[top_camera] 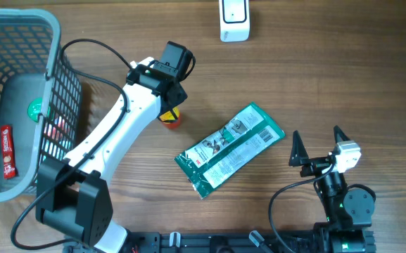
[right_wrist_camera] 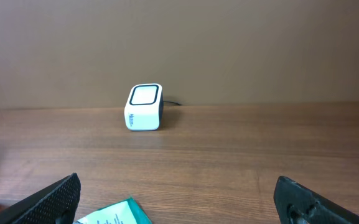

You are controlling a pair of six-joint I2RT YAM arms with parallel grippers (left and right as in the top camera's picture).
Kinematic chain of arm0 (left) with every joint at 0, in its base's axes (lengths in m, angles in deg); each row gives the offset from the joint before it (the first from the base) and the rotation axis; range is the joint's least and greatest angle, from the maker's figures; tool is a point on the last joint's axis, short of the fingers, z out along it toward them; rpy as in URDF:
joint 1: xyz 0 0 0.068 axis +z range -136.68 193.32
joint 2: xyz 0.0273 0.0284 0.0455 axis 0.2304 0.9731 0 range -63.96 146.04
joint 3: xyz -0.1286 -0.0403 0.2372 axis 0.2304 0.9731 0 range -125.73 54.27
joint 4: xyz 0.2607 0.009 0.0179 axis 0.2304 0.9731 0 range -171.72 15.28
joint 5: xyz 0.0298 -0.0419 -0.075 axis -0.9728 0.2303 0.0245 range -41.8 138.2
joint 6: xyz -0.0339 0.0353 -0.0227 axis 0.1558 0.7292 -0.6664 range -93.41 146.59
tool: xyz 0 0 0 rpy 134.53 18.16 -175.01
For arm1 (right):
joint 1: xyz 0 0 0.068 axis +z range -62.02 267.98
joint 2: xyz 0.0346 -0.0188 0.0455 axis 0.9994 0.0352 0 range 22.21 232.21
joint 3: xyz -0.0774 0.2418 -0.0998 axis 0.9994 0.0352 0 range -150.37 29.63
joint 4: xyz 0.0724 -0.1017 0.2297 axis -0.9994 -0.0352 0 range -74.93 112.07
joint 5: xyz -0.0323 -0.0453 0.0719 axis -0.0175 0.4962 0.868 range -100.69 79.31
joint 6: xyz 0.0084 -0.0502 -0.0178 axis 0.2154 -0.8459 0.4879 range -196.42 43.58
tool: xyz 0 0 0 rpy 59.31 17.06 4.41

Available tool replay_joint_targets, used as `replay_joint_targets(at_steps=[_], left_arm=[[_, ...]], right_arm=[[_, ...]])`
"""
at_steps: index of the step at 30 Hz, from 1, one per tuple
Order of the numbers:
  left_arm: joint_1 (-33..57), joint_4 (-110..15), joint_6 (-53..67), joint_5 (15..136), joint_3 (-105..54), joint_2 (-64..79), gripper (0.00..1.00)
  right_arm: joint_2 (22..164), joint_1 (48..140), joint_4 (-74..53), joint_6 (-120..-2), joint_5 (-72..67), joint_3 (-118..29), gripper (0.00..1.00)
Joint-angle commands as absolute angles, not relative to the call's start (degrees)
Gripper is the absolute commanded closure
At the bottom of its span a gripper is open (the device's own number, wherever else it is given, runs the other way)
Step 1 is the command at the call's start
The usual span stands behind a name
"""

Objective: Scan the item barcode
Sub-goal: 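Carry the sauce bottle out of the basket toward the scanner, then set the sauce bottle upright beside the packet and return to basket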

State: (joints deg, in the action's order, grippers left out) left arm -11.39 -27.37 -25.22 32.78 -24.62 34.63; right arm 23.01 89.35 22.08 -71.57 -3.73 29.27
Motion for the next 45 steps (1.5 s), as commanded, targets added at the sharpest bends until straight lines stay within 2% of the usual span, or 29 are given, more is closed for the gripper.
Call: replay_joint_targets(at_steps=[1, 2, 5, 18, 28, 37, 45], left_arm=[[-11.7, -27.8, -26.6, 31.0, -24.4, 34.5, 0.63], [-11.7, -27.9, -26.6, 31.1, -24.4, 34.5, 0.67], [-11.8, -28.9, -26.6, 32.8, -24.4, 34.5, 0.71], [-18.3, -37.5, -25.9, 34.4, -24.4, 34.4, 0.69], [-24.7, -45.8, -9.3, 34.4, -24.4, 34.9, 0.66], [-25.1, -47.9, -4.6, 34.8, -24.4, 39.7, 0.66], [-25.1, -47.9, -1.9, 42.4, -24.5, 39.5, 0.62]], right_arm=[[22.9, 89.6, 22.4, -71.9, -4.8, 29.3, 0.0], [22.9, 89.6, 22.4, -71.9, -4.8, 29.3, 0.0], [22.9, 89.6, 22.4, -71.9, -4.8, 29.3, 0.0], [22.9, 89.6, 22.4, -71.9, -4.8, 29.3, 0.0], [22.9, 89.6, 22.4, -71.9, -4.8, 29.3, 0.0], [22.9, 89.6, 22.4, -71.9, -4.8, 29.3, 0.0], [22.9, 89.6, 22.4, -71.9, -4.8, 29.3, 0.0]])
